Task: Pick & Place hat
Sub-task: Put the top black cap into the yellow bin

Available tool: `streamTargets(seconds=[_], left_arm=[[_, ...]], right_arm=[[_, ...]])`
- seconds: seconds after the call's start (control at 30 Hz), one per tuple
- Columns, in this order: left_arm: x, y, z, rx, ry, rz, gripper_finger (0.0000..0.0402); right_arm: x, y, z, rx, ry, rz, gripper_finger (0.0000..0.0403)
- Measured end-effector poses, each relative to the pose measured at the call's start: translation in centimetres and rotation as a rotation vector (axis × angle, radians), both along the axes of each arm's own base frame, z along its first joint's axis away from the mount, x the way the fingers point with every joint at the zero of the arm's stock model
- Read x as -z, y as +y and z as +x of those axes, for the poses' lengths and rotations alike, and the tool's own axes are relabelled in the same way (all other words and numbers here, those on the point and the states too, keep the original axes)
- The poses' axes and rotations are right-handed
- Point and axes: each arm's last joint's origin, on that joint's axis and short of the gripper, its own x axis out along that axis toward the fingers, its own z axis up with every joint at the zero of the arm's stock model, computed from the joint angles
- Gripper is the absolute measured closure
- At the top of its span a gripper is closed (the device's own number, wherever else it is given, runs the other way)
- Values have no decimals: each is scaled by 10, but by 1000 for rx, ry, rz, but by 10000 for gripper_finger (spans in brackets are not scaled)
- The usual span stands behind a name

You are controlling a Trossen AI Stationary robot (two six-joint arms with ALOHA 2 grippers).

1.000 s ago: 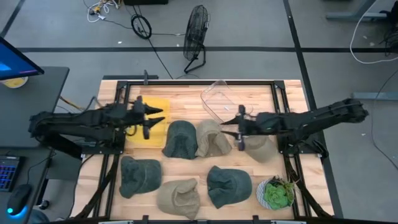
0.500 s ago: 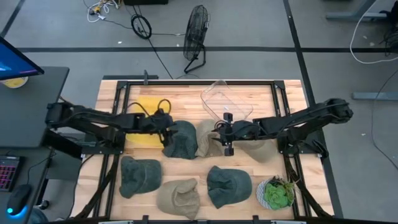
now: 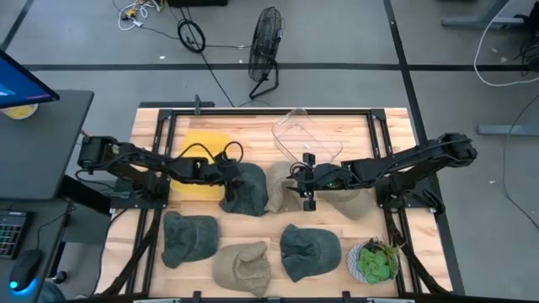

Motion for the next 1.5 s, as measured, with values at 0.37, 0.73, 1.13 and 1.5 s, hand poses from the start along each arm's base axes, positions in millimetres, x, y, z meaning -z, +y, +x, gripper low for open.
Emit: streamTargets(seconds=[0.37, 0.73, 1.13, 1.5], left_arm=[[-14, -13, 1, 106, -51, -52, 260], [13, -13, 7, 46, 71, 99, 271], [-25, -13, 12, 66, -46, 127, 393], [-133, -8, -21, 104, 239, 341, 395]], right_arm=[[0, 0, 0, 2, -2, 4, 256], [0, 0, 0, 2, -4, 4, 256], [0, 0, 0, 30, -10, 48, 256], [0, 0, 0, 41, -9, 64, 256]])
